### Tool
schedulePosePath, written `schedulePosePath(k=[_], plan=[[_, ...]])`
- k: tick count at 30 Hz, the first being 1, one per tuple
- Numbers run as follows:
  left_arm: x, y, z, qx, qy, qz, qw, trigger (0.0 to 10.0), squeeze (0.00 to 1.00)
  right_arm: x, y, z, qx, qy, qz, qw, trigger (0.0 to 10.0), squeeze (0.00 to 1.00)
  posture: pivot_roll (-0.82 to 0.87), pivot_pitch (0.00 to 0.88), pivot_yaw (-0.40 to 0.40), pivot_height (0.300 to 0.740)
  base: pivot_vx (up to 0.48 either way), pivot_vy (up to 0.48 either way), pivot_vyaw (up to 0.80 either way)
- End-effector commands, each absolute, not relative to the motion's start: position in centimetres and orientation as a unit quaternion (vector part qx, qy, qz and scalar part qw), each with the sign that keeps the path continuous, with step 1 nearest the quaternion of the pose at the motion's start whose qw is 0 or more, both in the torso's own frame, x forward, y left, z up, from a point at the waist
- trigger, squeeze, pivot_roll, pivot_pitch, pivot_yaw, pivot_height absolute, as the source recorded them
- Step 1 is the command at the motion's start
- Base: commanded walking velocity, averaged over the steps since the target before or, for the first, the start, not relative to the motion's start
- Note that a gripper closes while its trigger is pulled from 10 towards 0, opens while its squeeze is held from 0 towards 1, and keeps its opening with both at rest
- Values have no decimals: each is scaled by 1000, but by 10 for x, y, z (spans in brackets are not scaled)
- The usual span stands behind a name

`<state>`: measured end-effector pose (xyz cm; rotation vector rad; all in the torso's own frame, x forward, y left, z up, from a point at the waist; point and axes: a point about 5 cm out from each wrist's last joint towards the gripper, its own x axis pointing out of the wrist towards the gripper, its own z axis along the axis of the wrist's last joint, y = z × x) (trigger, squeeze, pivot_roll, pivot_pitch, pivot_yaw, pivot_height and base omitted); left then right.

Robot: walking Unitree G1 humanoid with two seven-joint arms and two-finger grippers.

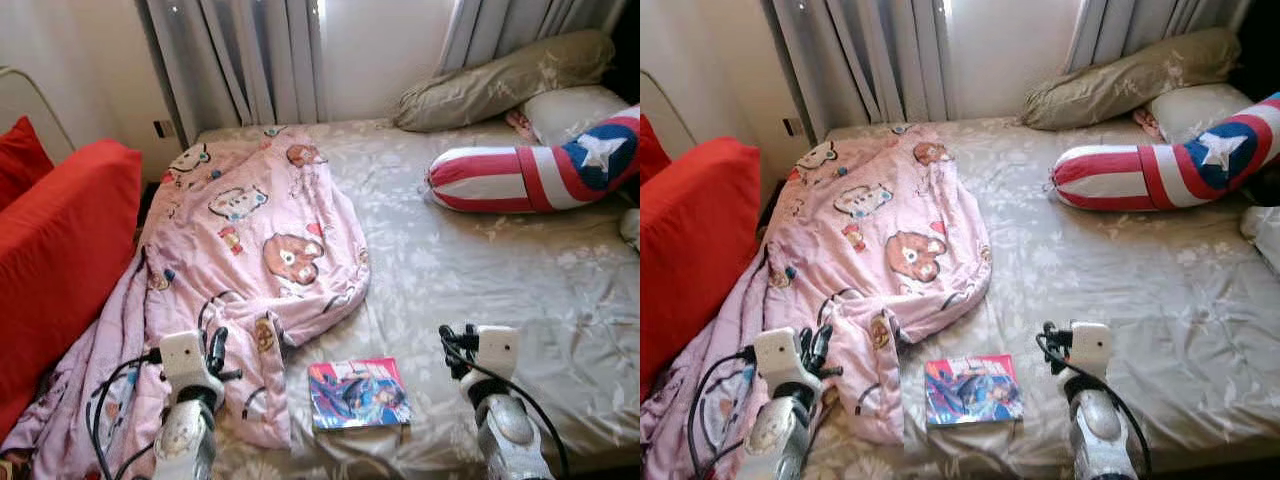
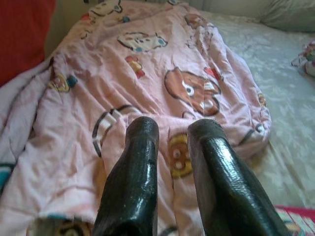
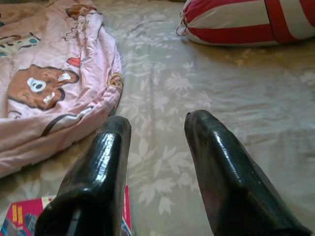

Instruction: Clean up the room

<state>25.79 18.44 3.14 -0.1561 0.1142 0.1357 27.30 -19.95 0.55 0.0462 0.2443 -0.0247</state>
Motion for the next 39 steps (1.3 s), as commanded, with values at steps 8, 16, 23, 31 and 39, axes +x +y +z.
schedulePosePath(k=[8, 16, 23, 31, 39], plan=[[254, 189, 31, -83, 66, 76, 992, 10000, 0, 272, -196, 6, 27, 116, -7, 993, 10000, 0, -32, 0, 51, 682, 0, 0, 0], [256, 190, 33, -83, 65, 75, 992, 10000, 0, 272, -196, 5, 28, 124, -4, 992, 10000, 0, -29, 0, 52, 662, 0, 0, 0], [257, 189, 32, -84, 69, 73, 991, 10000, 0, 272, -196, 5, 27, 123, -6, 992, 10000, 0, -25, 0, 52, 662, 0, 0, 0], [259, 190, 31, -85, 70, 71, 991, 10000, 0, 272, -196, 2, 26, 139, -6, 990, 10000, 0, -22, 0, 52, 657, 0, 0, 0], [260, 190, 29, -85, 72, 69, 991, 10000, 0, 271, -194, 3, 32, 127, -1, 991, 10000, 0, -21, 0, 53, 638, 0, 0, 0]])
